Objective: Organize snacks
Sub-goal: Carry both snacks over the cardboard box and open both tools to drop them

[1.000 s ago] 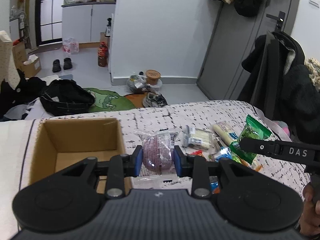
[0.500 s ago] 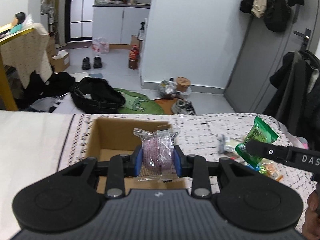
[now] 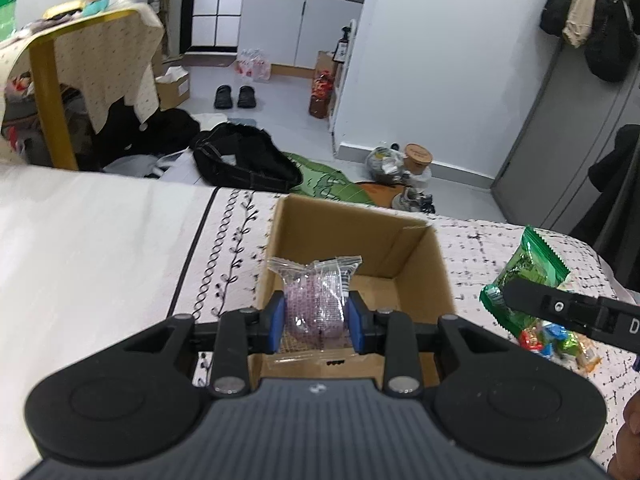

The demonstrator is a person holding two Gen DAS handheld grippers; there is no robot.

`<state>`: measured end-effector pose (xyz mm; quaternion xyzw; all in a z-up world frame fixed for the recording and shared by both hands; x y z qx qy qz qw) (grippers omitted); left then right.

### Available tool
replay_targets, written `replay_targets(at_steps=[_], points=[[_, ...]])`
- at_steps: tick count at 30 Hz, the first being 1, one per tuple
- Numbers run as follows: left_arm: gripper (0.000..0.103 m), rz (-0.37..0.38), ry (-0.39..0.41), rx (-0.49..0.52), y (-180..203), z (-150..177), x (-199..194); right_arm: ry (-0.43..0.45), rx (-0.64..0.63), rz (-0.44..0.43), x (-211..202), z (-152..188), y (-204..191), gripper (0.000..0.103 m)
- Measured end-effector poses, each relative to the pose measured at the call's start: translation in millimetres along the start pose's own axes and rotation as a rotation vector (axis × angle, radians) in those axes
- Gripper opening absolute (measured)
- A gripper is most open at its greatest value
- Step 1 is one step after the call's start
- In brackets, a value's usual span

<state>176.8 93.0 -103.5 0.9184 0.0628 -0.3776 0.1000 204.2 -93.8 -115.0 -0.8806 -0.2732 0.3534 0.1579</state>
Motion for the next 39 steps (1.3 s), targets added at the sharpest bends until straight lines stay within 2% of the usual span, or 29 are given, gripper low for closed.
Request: replay_targets(at_steps=[4, 10, 13, 15, 17, 23, 27, 34, 39], points=[[0.032, 0.0, -0.021, -0.024, -6, 5, 3, -0.025, 0.001, -0.009, 7, 5, -6, 0.027], [0.041, -0.004, 0.001, -0.06, -11, 2, -3, -0.068, -0.012, -0.031, 19, 13, -15, 0.028], [0.049, -0.023, 0.021, -0.072, -13, 0, -10, -0.084, -0.012, -0.051, 22, 14, -18, 0.034], [0.052, -0.025, 0.021, -0.079, -15, 0, -12, -0.091, -0.012, -0.064, 22, 14, -18, 0.046], [0.06, -0.025, 0.018, -0.084, -16, 0, -13, -0.083, -0.002, -0.058, 18, 12, -15, 0.052], [0.073, -0.028, 0.006, -0.091, -13, 2, -12, -0.076, 0.018, -0.029, 0, 12, 2, 0.055], [0.081, -0.01, -0.015, -0.07, -5, 7, -9, -0.071, 0.022, 0.007, -13, 17, 15, 0.061], [0.101, 0.046, -0.013, 0.018, 21, 14, -12, -0.057, 0.023, 0.064, -35, 22, 36, 0.069], [0.103, 0.081, -0.03, 0.065, 38, 18, -11, -0.03, 0.019, 0.106, -51, 21, 47, 0.078]])
Point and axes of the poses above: each gripper's, at about its wrist camera, not at the fingertips, and x roughly the way its jaws point, y to its right, z to its underside, the point moved 4 cm from there along x, roughly the way its jaws point, and after that the axes turned 2 degrees about x, right-handed, at the moved point
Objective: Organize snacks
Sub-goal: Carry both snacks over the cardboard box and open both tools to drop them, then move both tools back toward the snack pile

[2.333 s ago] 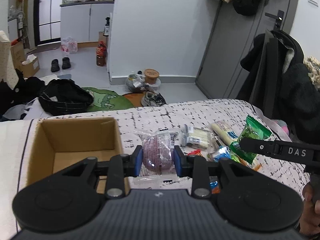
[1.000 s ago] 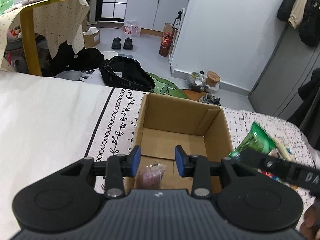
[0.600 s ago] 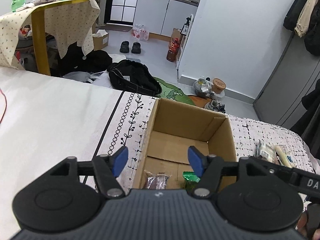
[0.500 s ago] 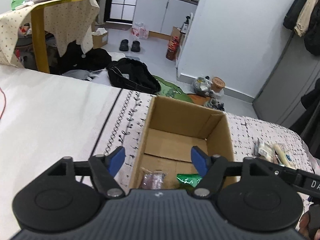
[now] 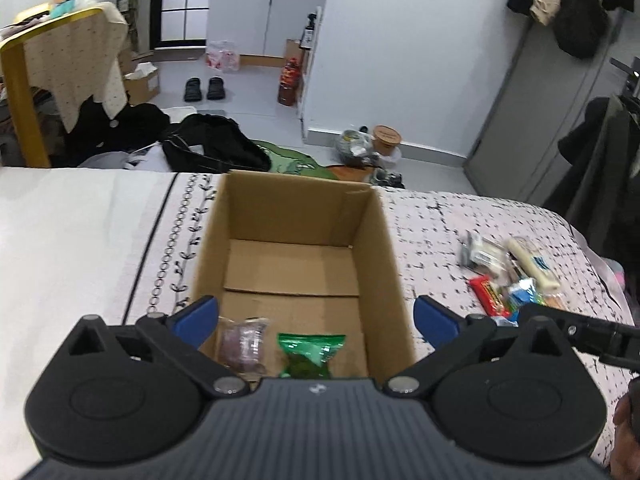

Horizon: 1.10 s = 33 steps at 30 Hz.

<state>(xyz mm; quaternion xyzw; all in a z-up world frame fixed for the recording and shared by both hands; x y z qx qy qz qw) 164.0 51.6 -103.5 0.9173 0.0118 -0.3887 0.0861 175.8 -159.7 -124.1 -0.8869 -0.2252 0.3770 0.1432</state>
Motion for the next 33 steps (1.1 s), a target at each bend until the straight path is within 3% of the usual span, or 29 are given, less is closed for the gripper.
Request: replay_targets(at_steps=[8, 21, 33], points=[[0.103, 0.073, -0.009, 0.085, 27, 2, 1, 0.032, 0.008, 0.05, -22, 2, 19, 0.091], [0.103, 0.197, -0.028, 0.208, 64, -4, 7, 0.052, 0.036, 0.139, -48, 8, 54, 0.097], [0.103, 0.237, -0.051, 0.294, 91, -3, 19, 0.039, 0.056, 0.193, -55, 16, 75, 0.103]])
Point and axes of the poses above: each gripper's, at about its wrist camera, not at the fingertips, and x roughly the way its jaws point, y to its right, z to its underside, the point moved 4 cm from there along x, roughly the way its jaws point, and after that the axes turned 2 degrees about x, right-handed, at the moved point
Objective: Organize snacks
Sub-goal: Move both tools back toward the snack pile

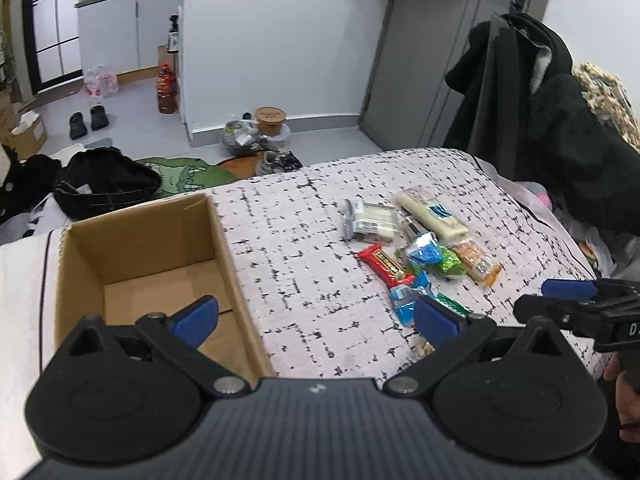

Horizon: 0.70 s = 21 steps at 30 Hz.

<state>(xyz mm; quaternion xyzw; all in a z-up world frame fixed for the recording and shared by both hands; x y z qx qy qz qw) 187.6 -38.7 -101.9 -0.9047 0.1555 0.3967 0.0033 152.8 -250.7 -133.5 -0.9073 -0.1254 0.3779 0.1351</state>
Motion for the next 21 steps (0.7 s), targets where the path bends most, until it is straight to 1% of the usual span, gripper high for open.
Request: replay_targets(at_steps=[4, 6, 9, 11, 15, 18, 21], points=[[0.103, 0.006, -0.018, 0.027, 9, -2, 10, -0.018, 0.026, 0.009, 6, 5, 5, 0.101], [0.102, 0.01, -0.027, 0.044, 15, -2, 16, -0.036, 0.041, 0.017, 12, 8, 9, 0.093], [0.102, 0.028, -0.042, 0.051, 21, 0, 25, -0.063, 0.065, 0.025, 21, 13, 14, 0.086], [0.101, 0.031, -0.049, 0.056, 25, 0, 30, -0.075, 0.082, 0.031, 28, 15, 18, 0.084], [0.101, 0.048, -0.052, 0.071, 31, 1, 41, -0.104, 0.116, 0.046, 41, 20, 26, 0.082], [0.1, 0.034, -0.043, 0.069, 33, 1, 49, -0.128, 0.144, 0.056, 51, 23, 29, 0.082], [0.1, 0.033, -0.054, 0.055, 34, 4, 58, -0.144, 0.174, 0.074, 60, 25, 30, 0.082]])
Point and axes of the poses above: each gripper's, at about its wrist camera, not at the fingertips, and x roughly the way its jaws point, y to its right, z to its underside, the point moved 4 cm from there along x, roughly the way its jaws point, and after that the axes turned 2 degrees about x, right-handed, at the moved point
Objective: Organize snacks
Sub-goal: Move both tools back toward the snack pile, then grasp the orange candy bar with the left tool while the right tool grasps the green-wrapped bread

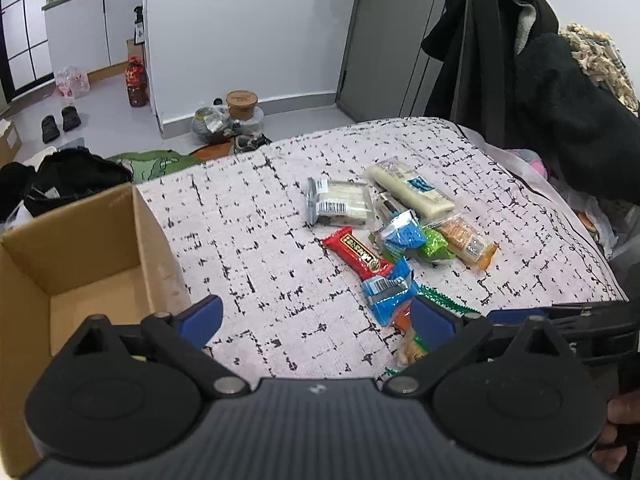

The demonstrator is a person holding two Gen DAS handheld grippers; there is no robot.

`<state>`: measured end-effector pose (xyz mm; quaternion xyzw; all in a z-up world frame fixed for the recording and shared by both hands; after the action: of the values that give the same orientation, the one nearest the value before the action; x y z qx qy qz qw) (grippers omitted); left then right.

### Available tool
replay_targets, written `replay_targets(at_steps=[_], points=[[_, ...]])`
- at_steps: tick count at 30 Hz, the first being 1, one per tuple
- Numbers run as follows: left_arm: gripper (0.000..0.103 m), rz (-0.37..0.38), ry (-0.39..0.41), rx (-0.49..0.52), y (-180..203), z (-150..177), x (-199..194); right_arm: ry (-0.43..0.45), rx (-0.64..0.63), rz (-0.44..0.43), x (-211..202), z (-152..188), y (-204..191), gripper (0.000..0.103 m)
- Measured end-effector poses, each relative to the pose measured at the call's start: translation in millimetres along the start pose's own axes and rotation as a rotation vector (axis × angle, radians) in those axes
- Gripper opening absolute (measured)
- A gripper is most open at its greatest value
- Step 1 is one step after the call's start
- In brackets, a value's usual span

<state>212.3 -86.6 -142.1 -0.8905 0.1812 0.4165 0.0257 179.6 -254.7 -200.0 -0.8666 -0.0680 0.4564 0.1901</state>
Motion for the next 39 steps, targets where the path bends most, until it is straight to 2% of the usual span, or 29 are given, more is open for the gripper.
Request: replay_targets(at_steps=[8, 10, 12, 14, 24, 32, 39], points=[[0.099, -0.043, 0.001, -0.034, -3, 8, 10, -0.002, 0.034, 0.048, 24, 1, -10, 0.082], [0.099, -0.047, -0.001, -0.051, -4, 10, 12, -0.017, 0.027, 0.071, 29, 4, -10, 0.069], [0.099, -0.049, 0.004, -0.051, -3, 10, 13, -0.042, 0.039, 0.072, 32, 6, -5, 0.049], [0.099, -0.046, 0.004, -0.044, 0, 12, 15, -0.049, 0.056, 0.059, 30, 6, 0, 0.046], [0.097, 0.007, -0.02, -0.033, 18, 12, 35, -0.015, 0.071, 0.055, 5, -4, 20, 0.045], [0.084, 0.072, -0.068, -0.045, 33, 12, 58, 0.022, 0.045, 0.109, -4, -9, 33, 0.045], [0.082, 0.049, -0.094, -0.012, 49, 8, 85, 0.027, 0.047, 0.135, -9, -9, 45, 0.045]])
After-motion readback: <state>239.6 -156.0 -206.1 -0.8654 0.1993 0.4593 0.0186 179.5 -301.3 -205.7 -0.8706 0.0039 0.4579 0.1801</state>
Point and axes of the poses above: each gripper's, at about its wrist camera, not at the fingertips, and x roughly the way its jaws point, y to its right, z to its underside, the point moved 4 cm from there along x, roughly the way its jaws point, and after that the axes turned 2 degrees about x, right-handed, at the moved point
